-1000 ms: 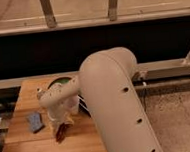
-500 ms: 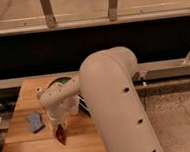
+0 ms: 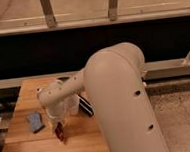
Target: Place the pepper on the white sponge
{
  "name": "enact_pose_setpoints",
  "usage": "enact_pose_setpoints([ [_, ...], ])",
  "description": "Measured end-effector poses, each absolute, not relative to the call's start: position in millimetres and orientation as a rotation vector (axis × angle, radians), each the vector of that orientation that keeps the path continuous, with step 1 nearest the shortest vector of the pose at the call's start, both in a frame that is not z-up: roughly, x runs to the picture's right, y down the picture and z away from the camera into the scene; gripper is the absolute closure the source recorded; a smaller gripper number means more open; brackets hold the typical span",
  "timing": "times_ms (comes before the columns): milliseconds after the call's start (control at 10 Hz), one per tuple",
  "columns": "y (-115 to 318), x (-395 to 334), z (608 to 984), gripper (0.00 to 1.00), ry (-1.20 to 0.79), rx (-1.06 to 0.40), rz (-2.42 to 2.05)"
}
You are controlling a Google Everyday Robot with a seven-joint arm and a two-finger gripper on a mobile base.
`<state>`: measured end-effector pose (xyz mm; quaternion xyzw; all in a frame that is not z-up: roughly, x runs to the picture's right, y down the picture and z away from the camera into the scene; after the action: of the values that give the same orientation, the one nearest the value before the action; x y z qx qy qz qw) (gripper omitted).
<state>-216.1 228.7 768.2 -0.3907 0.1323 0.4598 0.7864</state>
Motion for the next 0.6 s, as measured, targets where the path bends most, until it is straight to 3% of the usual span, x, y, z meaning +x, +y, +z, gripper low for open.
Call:
enact_pose_setpoints([
  [600,178.8,-229.9,737.7,1.0,0.192,-0.751,0.937],
])
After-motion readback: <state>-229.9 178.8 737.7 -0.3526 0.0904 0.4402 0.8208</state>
